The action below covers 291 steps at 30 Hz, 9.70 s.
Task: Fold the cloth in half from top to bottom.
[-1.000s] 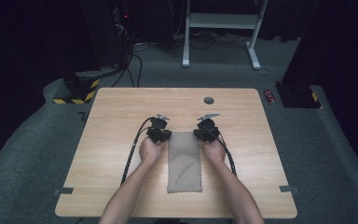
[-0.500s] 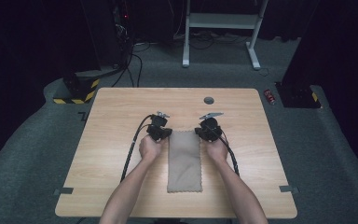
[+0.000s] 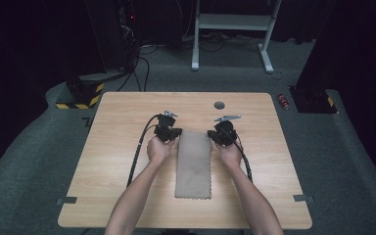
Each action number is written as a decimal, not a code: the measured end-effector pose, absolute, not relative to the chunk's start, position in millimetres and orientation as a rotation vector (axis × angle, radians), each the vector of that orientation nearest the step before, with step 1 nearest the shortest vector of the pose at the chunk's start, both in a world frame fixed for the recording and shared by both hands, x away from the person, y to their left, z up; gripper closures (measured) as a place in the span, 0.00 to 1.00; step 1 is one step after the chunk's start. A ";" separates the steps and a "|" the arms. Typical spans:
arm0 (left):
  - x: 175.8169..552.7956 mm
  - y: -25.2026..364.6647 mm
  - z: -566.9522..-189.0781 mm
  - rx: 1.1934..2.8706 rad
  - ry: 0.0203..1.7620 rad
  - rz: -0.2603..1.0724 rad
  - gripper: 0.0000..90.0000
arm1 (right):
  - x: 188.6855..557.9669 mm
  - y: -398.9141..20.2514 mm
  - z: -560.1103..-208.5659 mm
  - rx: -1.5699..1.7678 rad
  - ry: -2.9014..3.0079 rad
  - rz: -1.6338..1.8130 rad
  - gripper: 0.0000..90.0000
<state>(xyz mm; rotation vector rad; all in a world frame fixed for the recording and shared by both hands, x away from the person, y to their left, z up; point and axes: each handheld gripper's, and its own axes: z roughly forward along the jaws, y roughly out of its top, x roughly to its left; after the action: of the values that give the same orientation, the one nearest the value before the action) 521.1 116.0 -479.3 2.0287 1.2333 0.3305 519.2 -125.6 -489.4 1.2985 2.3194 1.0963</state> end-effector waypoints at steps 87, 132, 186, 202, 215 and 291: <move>438.4 138.9 -474.0 2.037 1.015 0.304 1.00 | 445.5 -132.5 -479.1 1.115 2.389 1.227 1.00; 408.1 144.1 -474.9 1.991 0.988 0.253 1.00 | 417.5 -141.1 -475.7 1.053 2.410 1.299 1.00; 371.2 143.7 -482.7 2.000 0.934 0.230 1.00 | 378.5 -151.8 -483.6 1.004 2.439 1.354 1.00; 361.1 147.0 -487.7 2.000 0.939 0.215 1.00 | 365.1 -150.2 -490.3 0.992 2.463 1.358 1.00; 354.7 147.7 -492.9 2.006 0.931 0.207 1.00 | 357.2 -150.3 -496.3 1.001 2.475 1.362 1.00; 367.5 124.7 -501.1 2.059 1.003 0.315 0.56 | 378.7 -136.3 -503.7 1.042 2.448 1.273 0.96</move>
<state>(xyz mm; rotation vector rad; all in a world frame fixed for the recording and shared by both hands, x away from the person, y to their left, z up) 367.5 124.7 -501.1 2.0592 1.0031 0.3147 378.7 -136.3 -503.7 1.0420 2.4479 1.2725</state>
